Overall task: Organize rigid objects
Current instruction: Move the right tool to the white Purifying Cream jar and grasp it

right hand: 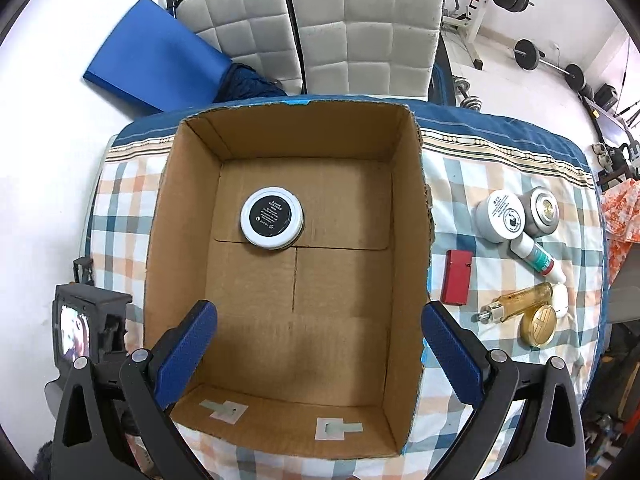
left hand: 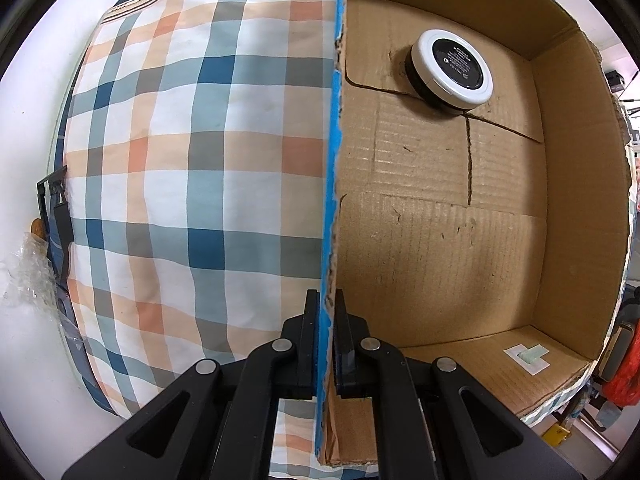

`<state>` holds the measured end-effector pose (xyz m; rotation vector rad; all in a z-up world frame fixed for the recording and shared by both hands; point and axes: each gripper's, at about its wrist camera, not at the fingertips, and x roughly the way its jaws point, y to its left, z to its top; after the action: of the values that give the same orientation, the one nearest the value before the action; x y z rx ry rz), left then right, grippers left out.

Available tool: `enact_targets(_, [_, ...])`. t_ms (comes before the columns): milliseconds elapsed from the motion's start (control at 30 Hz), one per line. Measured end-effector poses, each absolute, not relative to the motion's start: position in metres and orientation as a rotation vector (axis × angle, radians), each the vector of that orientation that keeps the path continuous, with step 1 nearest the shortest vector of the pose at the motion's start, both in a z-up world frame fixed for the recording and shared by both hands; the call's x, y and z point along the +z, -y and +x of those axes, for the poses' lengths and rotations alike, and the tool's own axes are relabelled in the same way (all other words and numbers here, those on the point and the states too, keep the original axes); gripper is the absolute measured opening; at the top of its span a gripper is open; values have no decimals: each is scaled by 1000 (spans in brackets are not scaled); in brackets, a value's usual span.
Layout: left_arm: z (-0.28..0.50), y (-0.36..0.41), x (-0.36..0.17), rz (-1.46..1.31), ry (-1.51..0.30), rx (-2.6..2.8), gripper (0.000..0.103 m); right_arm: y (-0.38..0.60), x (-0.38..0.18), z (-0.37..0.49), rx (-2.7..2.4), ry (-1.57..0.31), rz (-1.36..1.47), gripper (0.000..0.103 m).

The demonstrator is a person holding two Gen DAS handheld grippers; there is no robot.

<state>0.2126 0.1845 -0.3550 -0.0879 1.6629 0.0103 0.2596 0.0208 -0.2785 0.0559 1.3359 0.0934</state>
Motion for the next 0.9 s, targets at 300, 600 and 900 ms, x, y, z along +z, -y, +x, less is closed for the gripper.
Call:
enact_targets(300, [212,-185,-347,-96,-1652,8,3,38,-261,252,54,-1293,233,103])
enact_targets(600, [210,-188,-345,-108,-1646,18,3,193,-307,289,-176,-1284,471,103])
enact_targets(900, [210,-193,-345,-117,-1651,24,4,233,-403,343,-266,-1359,551,96])
